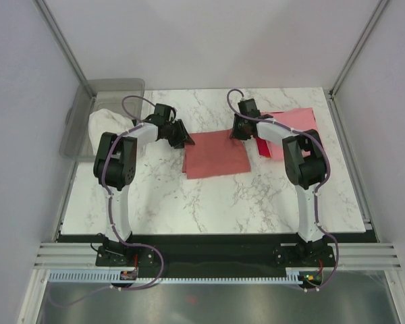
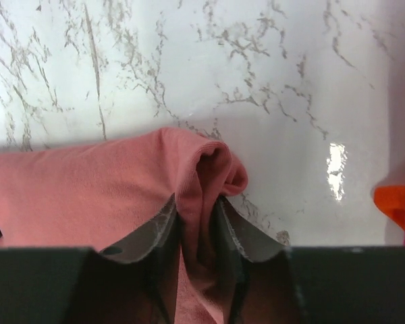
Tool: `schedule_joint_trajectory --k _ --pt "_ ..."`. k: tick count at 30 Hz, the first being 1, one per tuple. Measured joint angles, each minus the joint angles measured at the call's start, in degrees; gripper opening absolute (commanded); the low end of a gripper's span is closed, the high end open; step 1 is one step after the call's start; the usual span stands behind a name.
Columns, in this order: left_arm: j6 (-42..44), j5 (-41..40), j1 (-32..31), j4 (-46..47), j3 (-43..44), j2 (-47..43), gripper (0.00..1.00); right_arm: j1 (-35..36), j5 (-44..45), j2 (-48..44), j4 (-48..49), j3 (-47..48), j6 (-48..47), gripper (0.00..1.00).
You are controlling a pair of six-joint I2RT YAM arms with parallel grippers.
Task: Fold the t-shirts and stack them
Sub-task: Neatly place the folded tshirt to the corner
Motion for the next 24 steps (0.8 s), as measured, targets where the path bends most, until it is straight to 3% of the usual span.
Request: schedule_joint_trajectory --k 3,5,7,13,24 --pt "-0.07 -0.57 -0.42 -0.92 1.09 0.68 0.28 0.70 0.46 0.66 -0.46 1.01 -0.90 0.15" --pt "0.00 -1.22 -0.79 -1.33 1.20 0.74 0.11 1.31 1.18 0.66 -0.66 1.22 -1.53 0.02" --pt "-0.09 -1.84 -1.11 -1.57 1.22 0.74 0.02 1.95 1.46 0.66 -0.61 1.25 -2.21 0.00" --pt "-0.04 -3.98 -2.01 -0.85 -0.04 -0.61 0.02 2.73 1.73 -2.32 2.23 -3.30 -3.10 0.00" --pt "-0.02 -9.01 -6.56 -1.62 -10.60 -15.74 0.02 2.91 1.95 -21.16 5.49 -17.57 -3.39 0.00"
